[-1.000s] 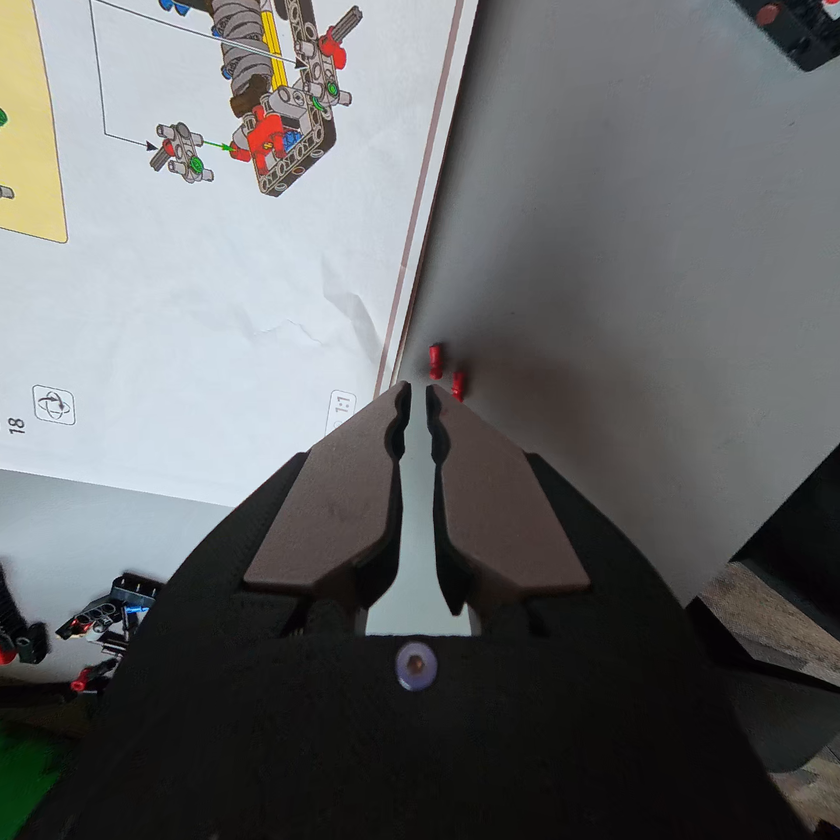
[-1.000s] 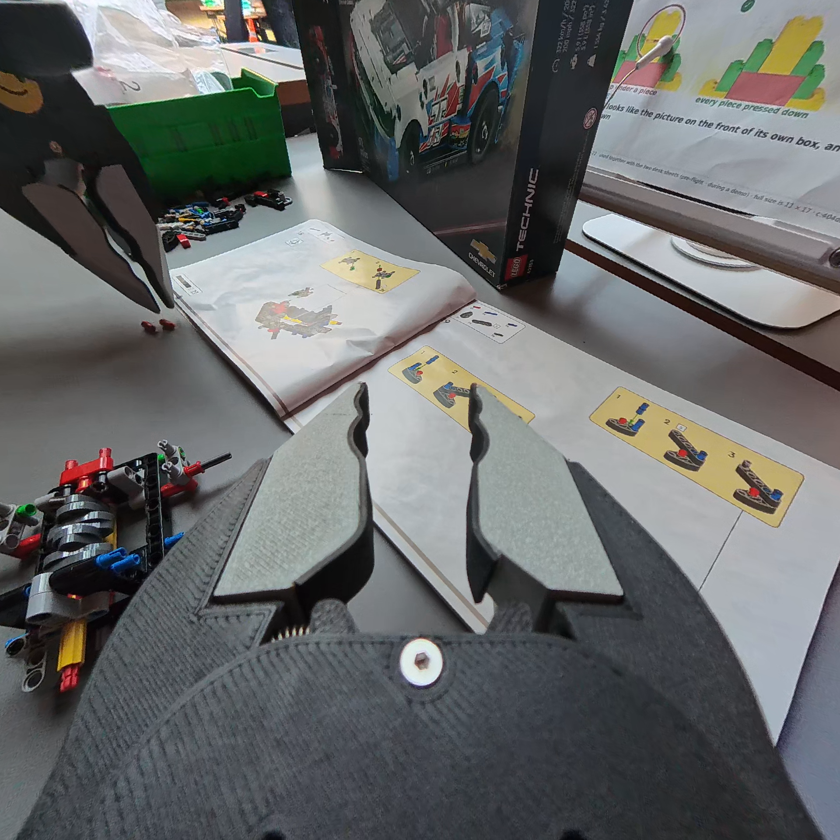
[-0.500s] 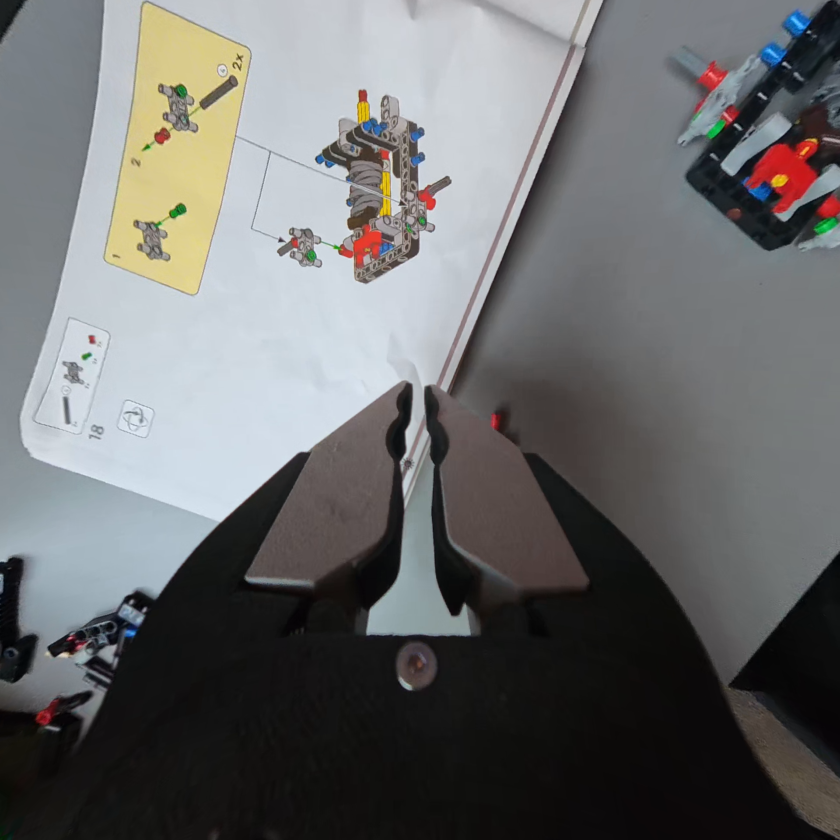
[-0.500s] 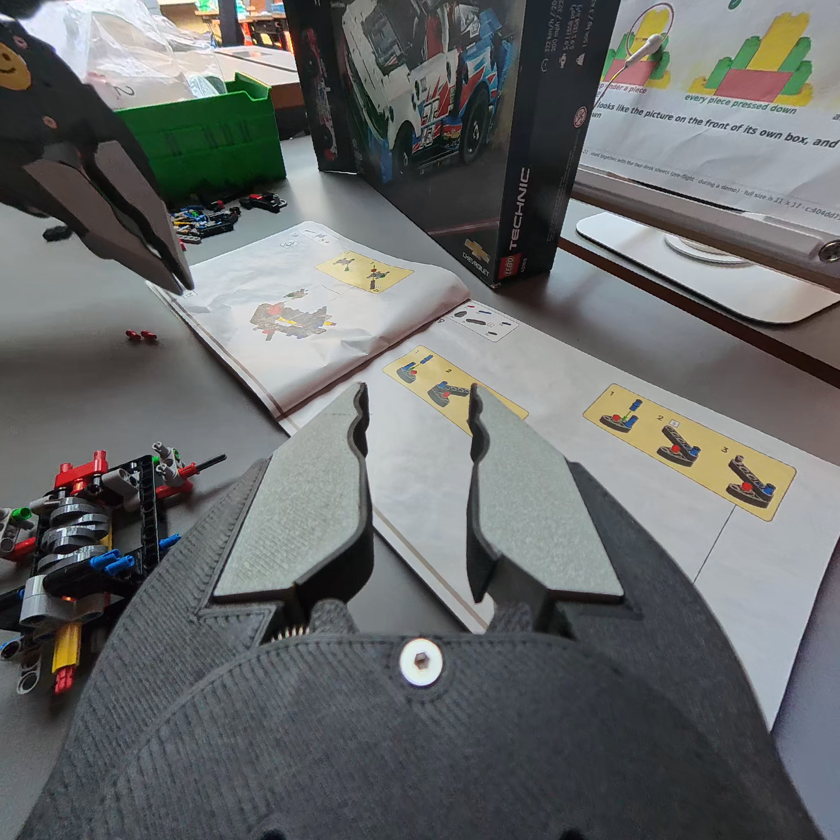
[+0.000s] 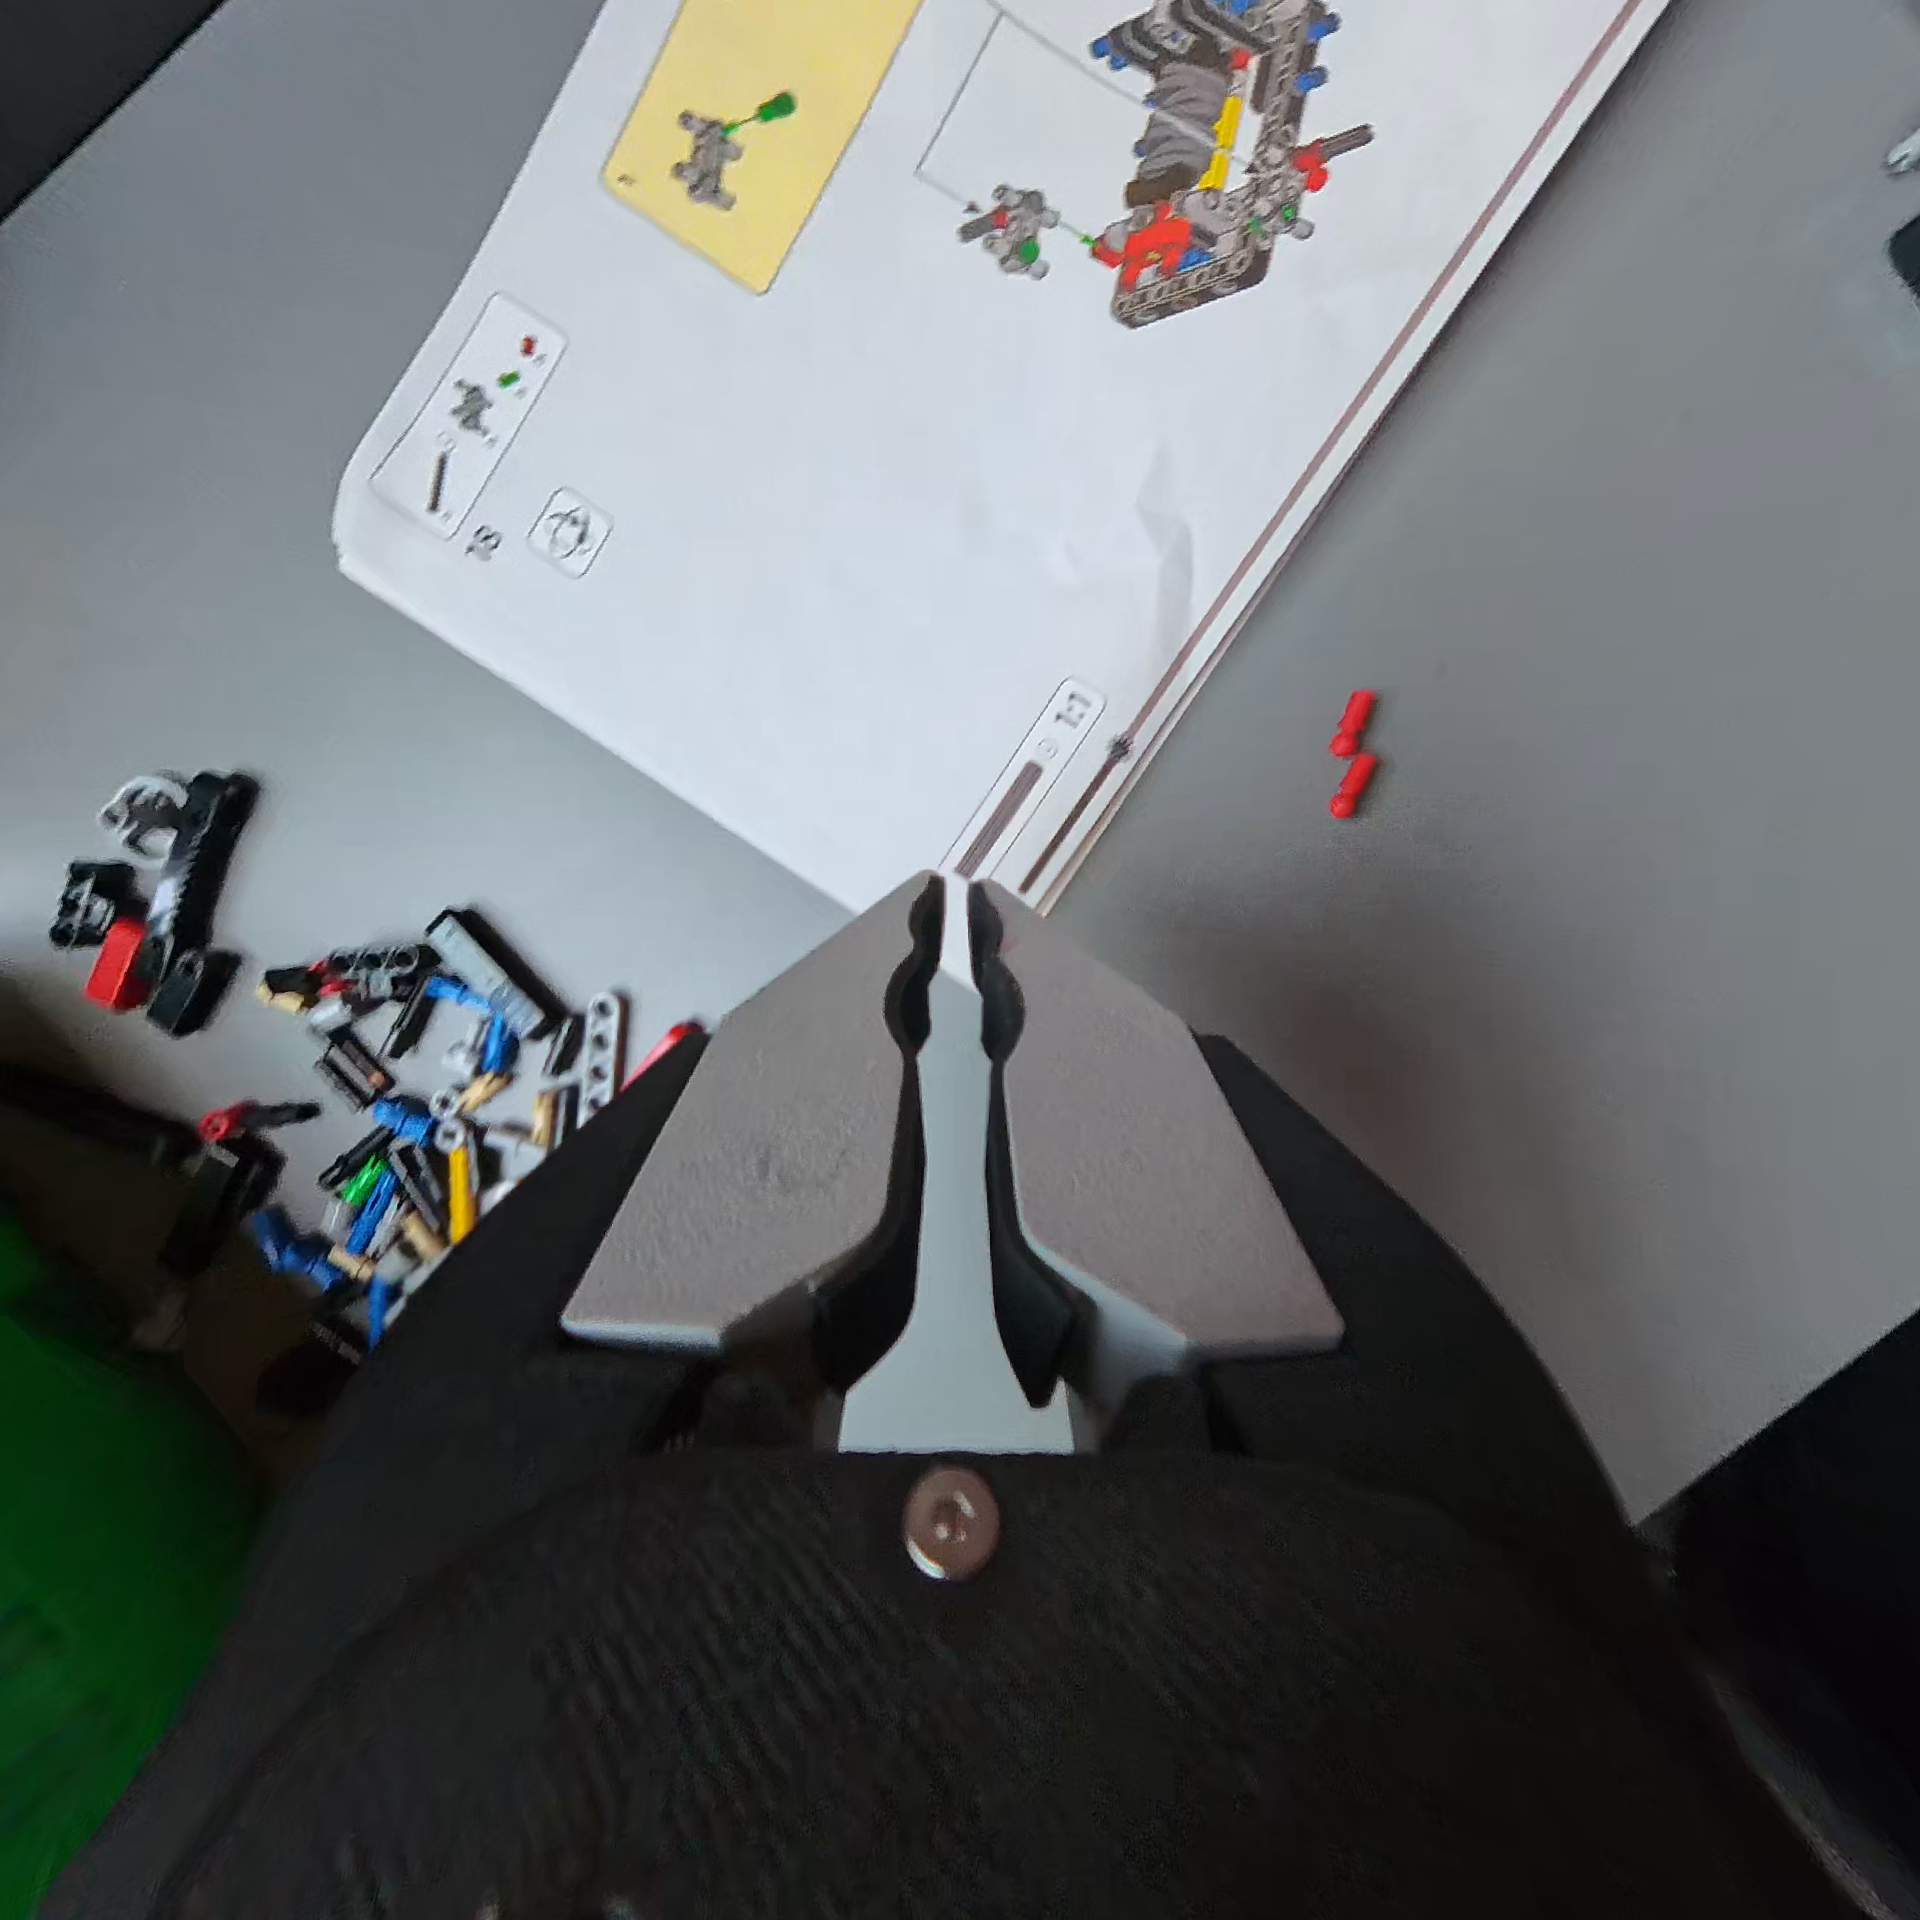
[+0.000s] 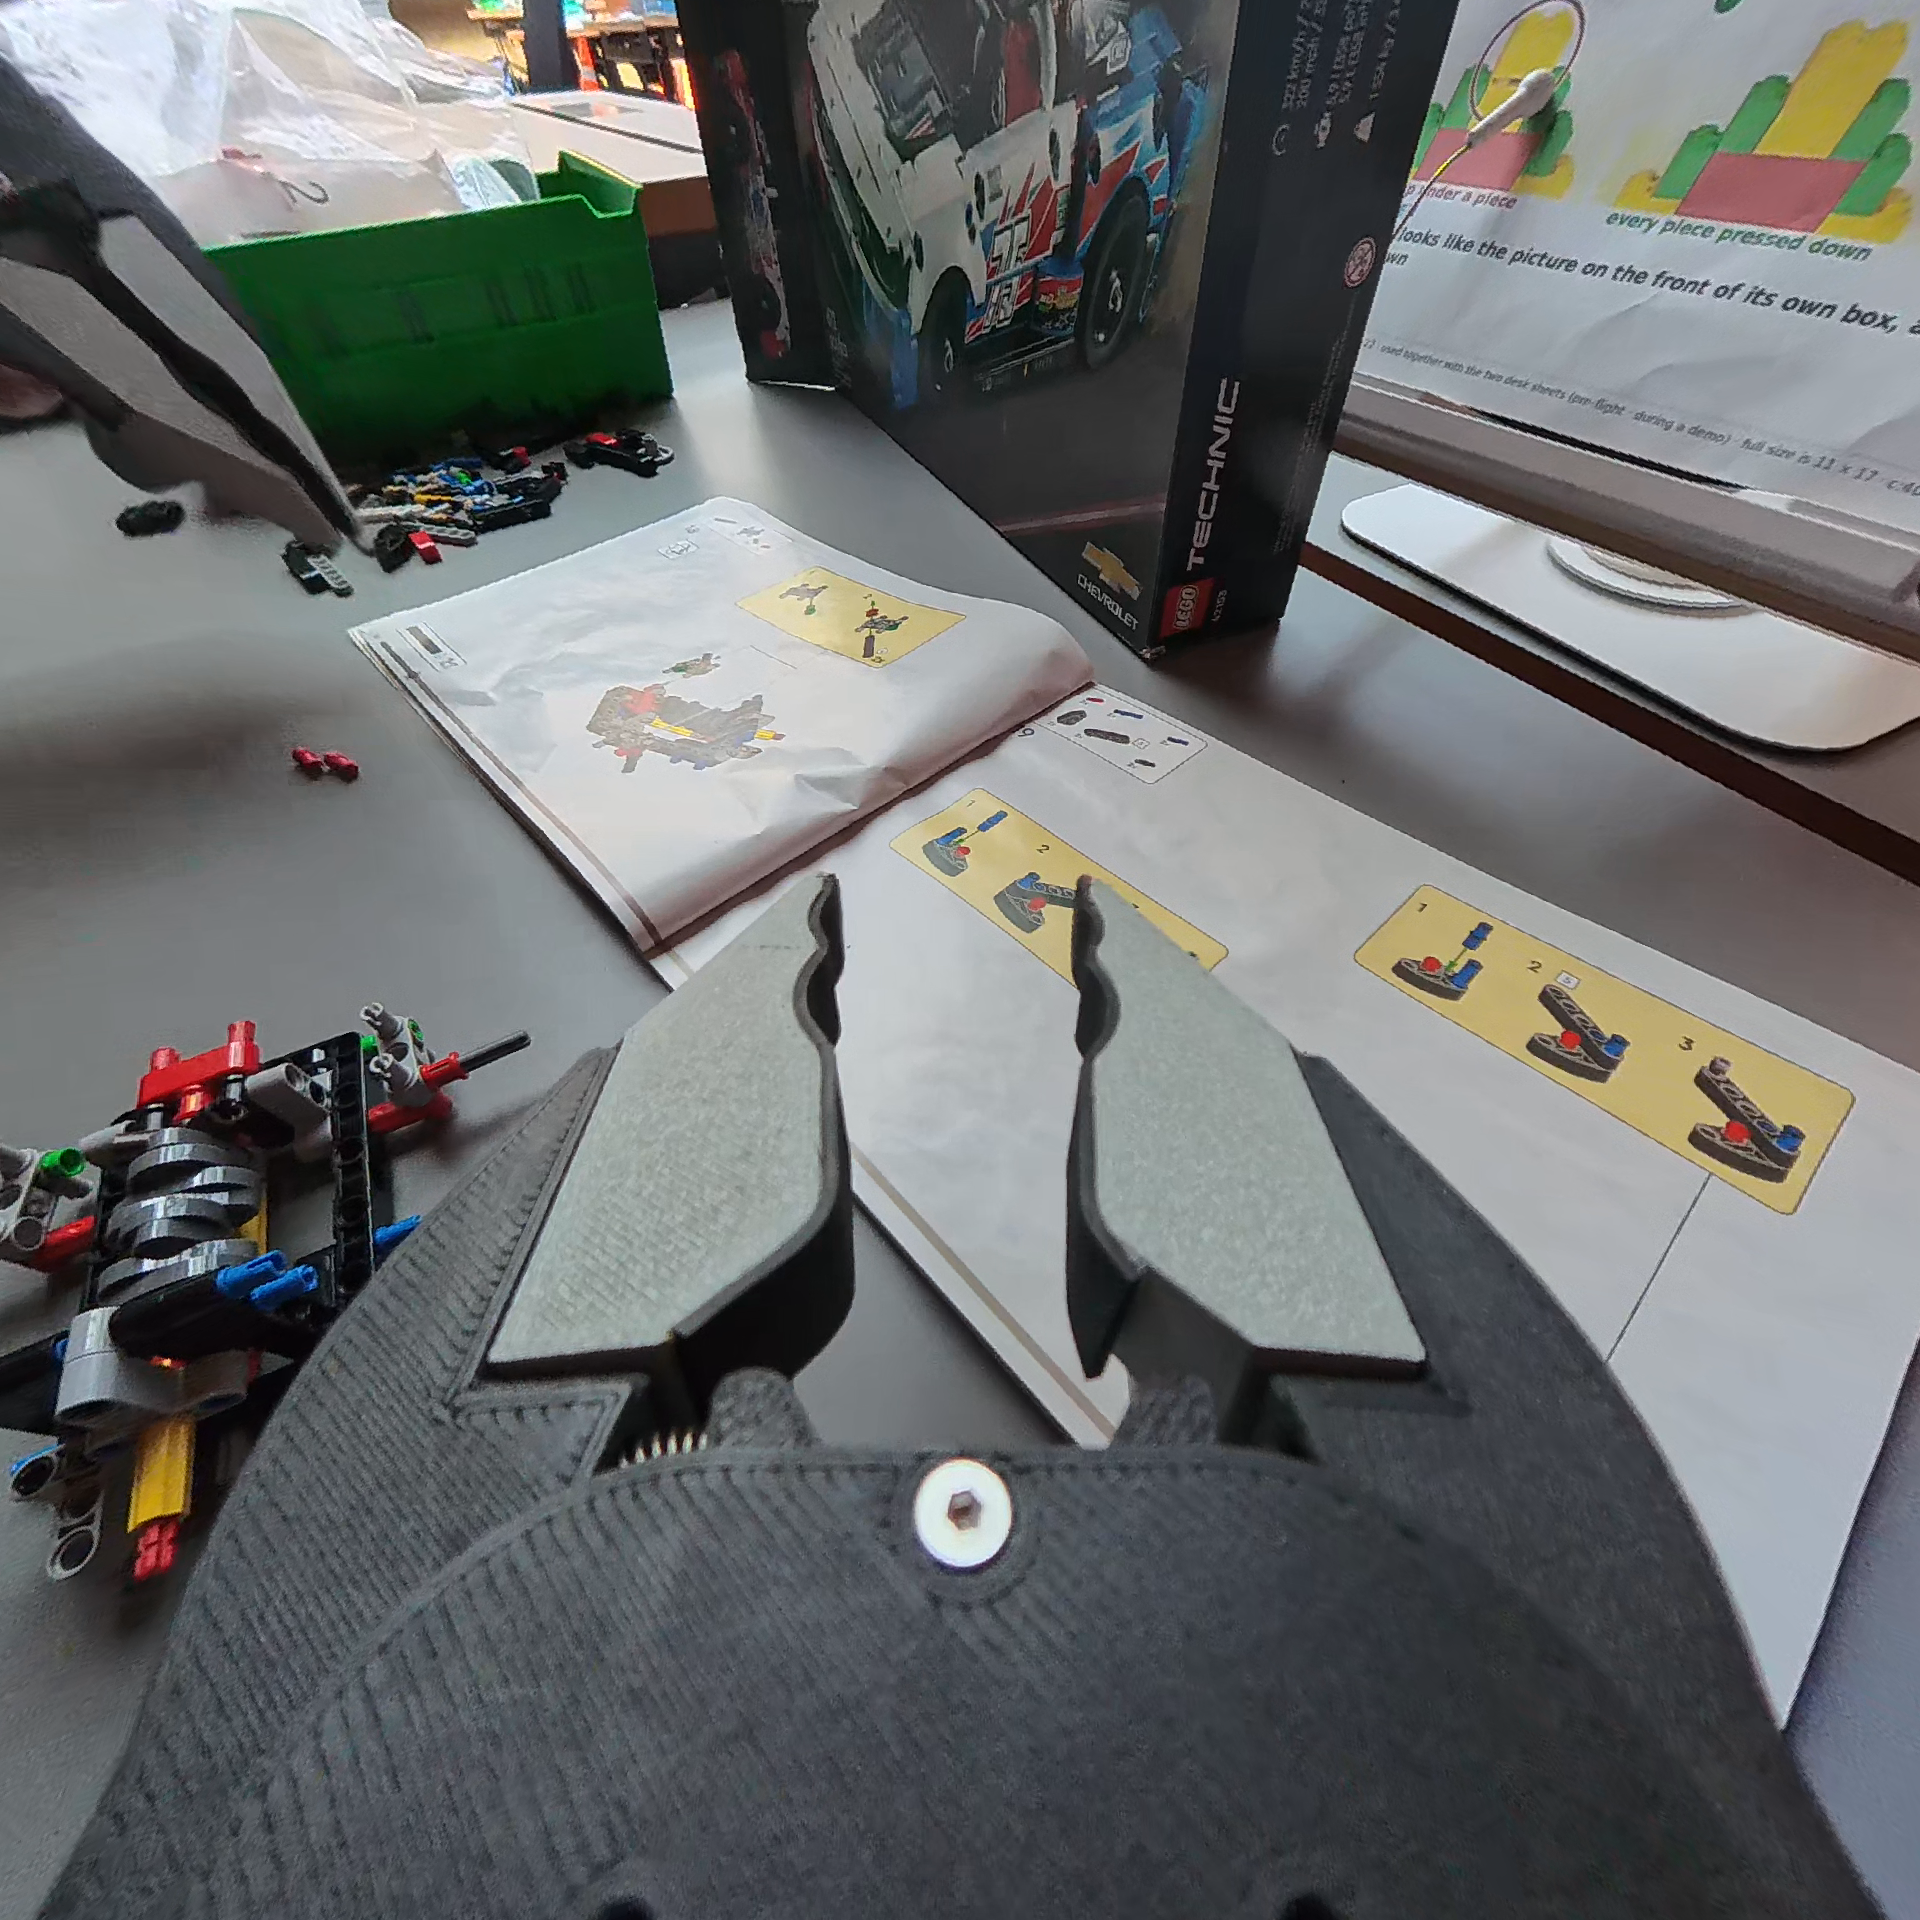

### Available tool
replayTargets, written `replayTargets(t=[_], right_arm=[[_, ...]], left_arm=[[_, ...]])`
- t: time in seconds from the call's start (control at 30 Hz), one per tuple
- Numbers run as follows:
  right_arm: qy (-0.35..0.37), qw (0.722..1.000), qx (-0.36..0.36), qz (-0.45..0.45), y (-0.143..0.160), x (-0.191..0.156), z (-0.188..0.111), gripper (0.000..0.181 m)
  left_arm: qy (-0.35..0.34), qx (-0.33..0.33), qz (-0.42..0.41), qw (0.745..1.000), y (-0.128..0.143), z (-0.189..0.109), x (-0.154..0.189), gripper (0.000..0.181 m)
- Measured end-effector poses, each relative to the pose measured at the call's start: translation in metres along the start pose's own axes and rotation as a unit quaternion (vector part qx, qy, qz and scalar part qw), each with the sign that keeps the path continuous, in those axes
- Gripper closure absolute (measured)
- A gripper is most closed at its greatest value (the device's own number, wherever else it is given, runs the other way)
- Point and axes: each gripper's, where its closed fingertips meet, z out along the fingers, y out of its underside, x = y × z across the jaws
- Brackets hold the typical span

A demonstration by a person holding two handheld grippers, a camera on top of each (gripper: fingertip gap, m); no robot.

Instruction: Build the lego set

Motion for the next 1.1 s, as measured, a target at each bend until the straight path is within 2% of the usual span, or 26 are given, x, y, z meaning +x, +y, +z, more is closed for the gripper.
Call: replayTargets(t=[0.13,0.27,0.57,0.83,0.97,1.1], right_arm=[[0.004,1.0,-0.001,0.008,0.001,0.003,0.0,0.139],[0.01,1.0,0.002,0.022,0.001,0.008,0.0,0.138],[0.012,0.999,0.006,0.037,0.0,0.012,-0.002,0.136],[-0.003,0.999,-0.005,0.046,0.002,0.01,0.001,0.135],[-0.014,0.998,-0.001,0.061,0.002,0.011,0.0,0.134],[-0.022,0.998,0.003,0.063,0.001,0.01,-0.001,0.134]], left_arm=[[-0.026,0.026,-0.031,0.999,0.012,-0.023,-0.019,0.179],[-0.027,0.072,-0.058,0.995,0.007,-0.031,-0.028,0.178],[-0.049,0.158,-0.059,0.984,-0.021,-0.022,-0.055,0.177],[-0.085,0.243,-0.047,0.965,-0.054,-0.009,-0.095,0.177],[-0.088,0.224,-0.059,0.969,-0.047,-0.004,-0.107,0.178],[-0.135,0.23,-0.069,0.961,-0.039,-0.033,-0.123,0.178]])
